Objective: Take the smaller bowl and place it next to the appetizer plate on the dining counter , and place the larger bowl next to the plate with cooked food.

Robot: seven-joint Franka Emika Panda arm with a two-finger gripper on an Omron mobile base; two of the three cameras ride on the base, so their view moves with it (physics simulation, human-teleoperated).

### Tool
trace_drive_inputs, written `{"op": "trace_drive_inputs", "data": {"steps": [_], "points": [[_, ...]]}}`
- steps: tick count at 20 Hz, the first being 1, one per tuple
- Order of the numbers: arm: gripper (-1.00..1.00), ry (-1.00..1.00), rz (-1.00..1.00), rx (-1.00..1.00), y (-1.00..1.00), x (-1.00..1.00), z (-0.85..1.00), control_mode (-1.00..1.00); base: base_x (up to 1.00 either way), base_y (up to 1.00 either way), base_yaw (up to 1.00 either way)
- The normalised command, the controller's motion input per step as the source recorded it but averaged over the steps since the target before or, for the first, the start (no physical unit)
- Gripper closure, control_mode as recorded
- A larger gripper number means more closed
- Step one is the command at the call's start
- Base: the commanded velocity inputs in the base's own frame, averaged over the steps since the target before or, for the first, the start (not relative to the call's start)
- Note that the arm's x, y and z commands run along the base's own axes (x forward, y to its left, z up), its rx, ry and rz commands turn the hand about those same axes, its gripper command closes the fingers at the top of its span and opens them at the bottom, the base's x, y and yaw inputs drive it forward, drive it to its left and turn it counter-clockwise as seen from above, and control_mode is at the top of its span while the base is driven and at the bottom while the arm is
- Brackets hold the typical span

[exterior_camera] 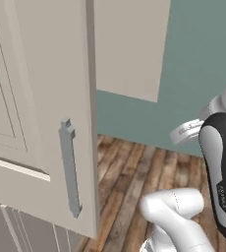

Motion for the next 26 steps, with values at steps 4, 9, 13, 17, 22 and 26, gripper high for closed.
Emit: {"op": "trace_drive_inputs", "data": {"steps": [4, 9, 13, 17, 22, 26], "points": [[-1.00, 0.00, 0.00, 0.00, 0.00, 0.00, 0.00, 1.00, 0.08, 0.02, 0.39], [-1.00, 0.00, 0.00, 0.00, 0.00, 0.00, 0.00, 1.00, 0.40, 0.00, 0.40], [-1.00, 0.00, 0.00, 0.00, 0.00, 0.00, 0.00, 1.00, 0.45, 0.00, 0.44], [-1.00, 0.00, 0.00, 0.00, 0.00, 0.00, 0.00, 1.00, 0.59, 0.00, 0.44], [-1.00, 0.00, 0.00, 0.00, 0.00, 0.00, 0.00, 1.00, 0.79, 0.00, 0.43], [-1.00, 0.00, 0.00, 0.00, 0.00, 0.00, 0.00, 1.00, 0.72, 0.00, 0.43]]}}
